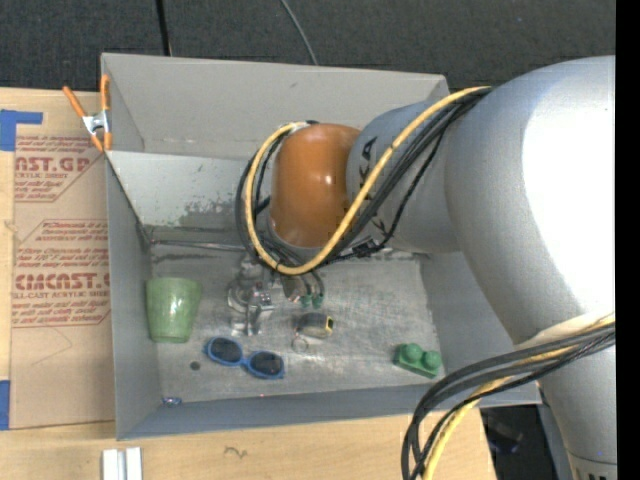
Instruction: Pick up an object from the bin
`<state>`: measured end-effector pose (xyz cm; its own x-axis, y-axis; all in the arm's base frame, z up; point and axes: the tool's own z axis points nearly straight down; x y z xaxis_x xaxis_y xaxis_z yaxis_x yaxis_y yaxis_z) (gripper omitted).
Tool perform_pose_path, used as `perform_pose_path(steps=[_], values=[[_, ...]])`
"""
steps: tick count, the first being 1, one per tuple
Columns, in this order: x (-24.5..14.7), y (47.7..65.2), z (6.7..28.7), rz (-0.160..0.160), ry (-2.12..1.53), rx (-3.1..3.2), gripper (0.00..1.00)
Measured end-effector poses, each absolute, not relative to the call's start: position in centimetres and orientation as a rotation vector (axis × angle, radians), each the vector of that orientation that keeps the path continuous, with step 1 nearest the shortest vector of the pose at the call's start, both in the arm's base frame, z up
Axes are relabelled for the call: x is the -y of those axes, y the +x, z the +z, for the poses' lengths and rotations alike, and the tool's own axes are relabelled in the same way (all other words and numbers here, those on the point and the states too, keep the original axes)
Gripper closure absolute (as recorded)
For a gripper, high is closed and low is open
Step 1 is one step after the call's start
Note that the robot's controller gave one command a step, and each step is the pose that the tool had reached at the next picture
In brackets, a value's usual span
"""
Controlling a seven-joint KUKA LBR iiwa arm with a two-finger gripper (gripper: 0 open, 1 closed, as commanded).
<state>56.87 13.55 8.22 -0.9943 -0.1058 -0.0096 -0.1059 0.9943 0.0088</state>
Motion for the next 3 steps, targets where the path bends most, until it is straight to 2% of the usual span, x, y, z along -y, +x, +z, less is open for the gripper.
perform_pose_path(steps=[1, 2, 3], values=[[-19.1, 58.9, 23.9, 0.003, -0.752, -3.040, 1.00], [-17.2, 56.1, 29.3, 0.000, -1.123, -2.927, 1.00], [-18.1, 56.9, 20.3, 0.005, -1.097, -2.949, 1.00]])
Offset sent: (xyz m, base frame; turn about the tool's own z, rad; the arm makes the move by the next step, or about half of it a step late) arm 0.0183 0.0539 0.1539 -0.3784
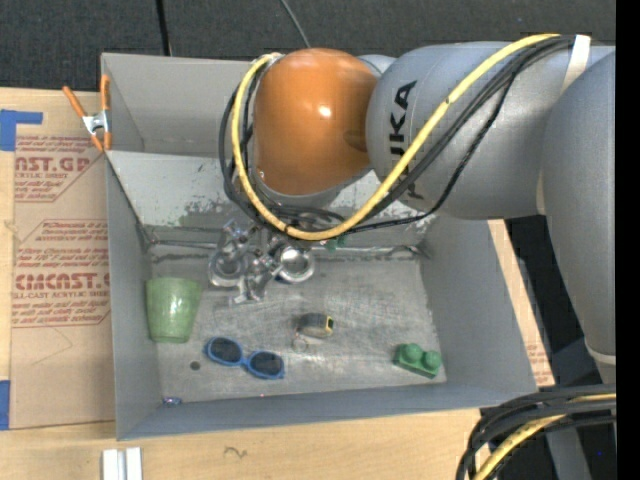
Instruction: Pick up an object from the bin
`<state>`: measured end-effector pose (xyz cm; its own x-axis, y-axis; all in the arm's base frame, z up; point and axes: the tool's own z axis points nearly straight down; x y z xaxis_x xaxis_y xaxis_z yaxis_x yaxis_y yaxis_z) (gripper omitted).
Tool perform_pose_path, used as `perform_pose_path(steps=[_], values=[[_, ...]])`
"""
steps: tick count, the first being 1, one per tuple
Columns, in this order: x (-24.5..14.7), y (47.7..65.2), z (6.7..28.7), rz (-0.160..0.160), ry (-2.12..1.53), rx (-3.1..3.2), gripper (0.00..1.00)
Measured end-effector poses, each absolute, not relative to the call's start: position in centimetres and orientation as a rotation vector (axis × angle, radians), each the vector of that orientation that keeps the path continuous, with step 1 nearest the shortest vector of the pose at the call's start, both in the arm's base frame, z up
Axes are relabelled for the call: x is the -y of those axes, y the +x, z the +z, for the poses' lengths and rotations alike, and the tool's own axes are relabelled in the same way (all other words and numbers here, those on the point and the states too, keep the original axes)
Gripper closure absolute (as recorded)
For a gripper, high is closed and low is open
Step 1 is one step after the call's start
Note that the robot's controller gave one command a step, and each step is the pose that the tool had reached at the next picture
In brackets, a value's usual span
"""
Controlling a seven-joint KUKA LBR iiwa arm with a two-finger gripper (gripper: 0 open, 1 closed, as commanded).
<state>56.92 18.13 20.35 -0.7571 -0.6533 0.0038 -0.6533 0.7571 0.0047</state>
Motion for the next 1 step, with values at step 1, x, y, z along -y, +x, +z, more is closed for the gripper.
perform_pose_path(steps=[1], values=[[-18.11, 57.07, 20.88, -0.003, 1.094, 2.948, 1.00]])
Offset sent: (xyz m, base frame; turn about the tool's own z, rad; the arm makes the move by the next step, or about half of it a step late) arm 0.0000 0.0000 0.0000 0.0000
